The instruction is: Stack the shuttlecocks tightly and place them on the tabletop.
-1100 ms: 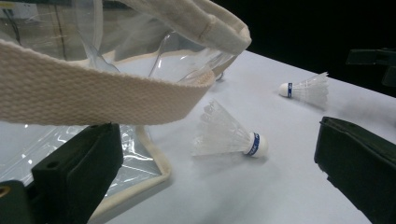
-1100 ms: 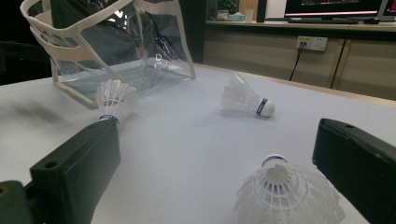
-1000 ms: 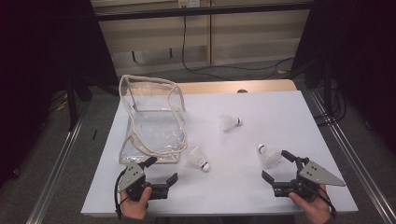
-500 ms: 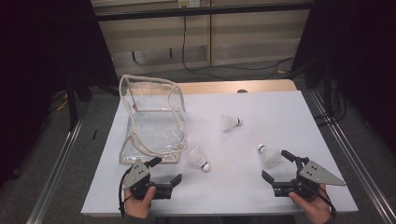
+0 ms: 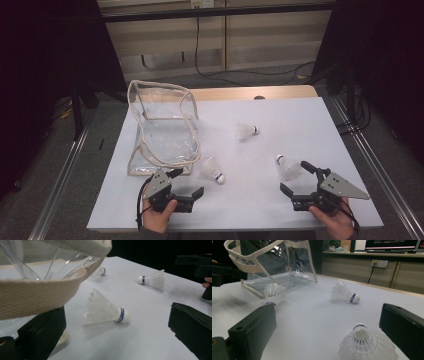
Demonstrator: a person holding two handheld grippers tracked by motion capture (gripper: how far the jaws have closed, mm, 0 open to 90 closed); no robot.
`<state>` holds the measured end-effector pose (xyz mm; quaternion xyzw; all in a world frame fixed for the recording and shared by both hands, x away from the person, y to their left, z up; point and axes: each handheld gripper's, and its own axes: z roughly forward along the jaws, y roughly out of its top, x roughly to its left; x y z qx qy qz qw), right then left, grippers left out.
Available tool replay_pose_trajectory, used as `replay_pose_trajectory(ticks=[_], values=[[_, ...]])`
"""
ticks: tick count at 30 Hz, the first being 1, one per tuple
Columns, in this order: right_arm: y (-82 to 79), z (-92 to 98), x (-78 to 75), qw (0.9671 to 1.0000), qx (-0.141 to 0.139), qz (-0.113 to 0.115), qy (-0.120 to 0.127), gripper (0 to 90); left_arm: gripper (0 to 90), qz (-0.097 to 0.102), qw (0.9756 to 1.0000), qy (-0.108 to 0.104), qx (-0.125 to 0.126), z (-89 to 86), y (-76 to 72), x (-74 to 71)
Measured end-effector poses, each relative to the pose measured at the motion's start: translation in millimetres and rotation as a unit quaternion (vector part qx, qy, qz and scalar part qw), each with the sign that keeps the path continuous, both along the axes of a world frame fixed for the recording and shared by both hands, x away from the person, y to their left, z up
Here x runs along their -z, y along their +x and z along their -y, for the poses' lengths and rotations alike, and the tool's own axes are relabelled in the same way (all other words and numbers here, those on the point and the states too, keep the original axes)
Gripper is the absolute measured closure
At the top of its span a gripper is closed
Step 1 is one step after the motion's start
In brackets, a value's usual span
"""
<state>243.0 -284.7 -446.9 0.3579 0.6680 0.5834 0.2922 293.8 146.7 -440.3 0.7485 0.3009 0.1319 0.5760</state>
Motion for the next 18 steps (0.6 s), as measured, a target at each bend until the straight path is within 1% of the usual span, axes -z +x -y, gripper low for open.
replay_pose_trajectory(ticks=[1,2,3,4,5,8,9,13,14,16,18], values=[[-0.1,0.4,0.2,1.0,0.001,-0.002,0.001,0.5,1.7,-0.007,1.0,-0.003,0.0,2.9,1.2,0.7],[-0.1,0.4,0.2,1.0,0.001,-0.002,0.001,0.5,1.7,-0.007,1.0,-0.003,0.0,2.9,1.2,0.7],[-0.1,0.6,0.2,1.0,0.002,-0.002,0.0,0.5,1.7,-0.011,0.9999,-0.005,0.004,4.8,1.7,0.5],[-0.5,0.5,-0.2,1.0,0.001,-0.001,0.0,0.6,2.0,-0.012,0.9999,0.001,0.006,6.9,1.8,0.1],[-0.6,0.6,-0.5,1.0,0.0,0.001,0.0,0.6,1.7,-0.009,0.9998,0.012,0.009,10.3,2.3,0.1],[-0.8,0.5,-0.8,1.0,0.0,0.001,0.0,0.6,1.8,-0.011,0.9998,0.01,0.014,12.8,2.8,0.5],[-0.9,0.5,-0.5,1.0,0.0,-0.001,-0.001,0.6,1.7,-0.012,0.9997,0.01,0.017,14.6,2.7,-0.6],[-1.0,0.6,-0.3,1.0,-0.001,-0.003,-0.001,0.6,1.4,-0.009,0.9998,0.01,0.013,17.9,3.6,-2.2],[-1.0,0.7,-0.5,1.0,-0.001,-0.002,0.0,0.6,1.4,-0.01,0.9998,0.012,0.012,19.4,4.0,-2.4],[-1.1,0.6,-0.6,1.0,-0.001,-0.001,-0.002,0.6,1.4,-0.012,0.9998,0.011,0.01,20.9,3.7,-2.3],[-1.2,0.4,-0.5,1.0,0.0,-0.003,-0.001,0.6,1.4,-0.009,0.9998,0.015,0.011,23.0,3.6,-2.5]])
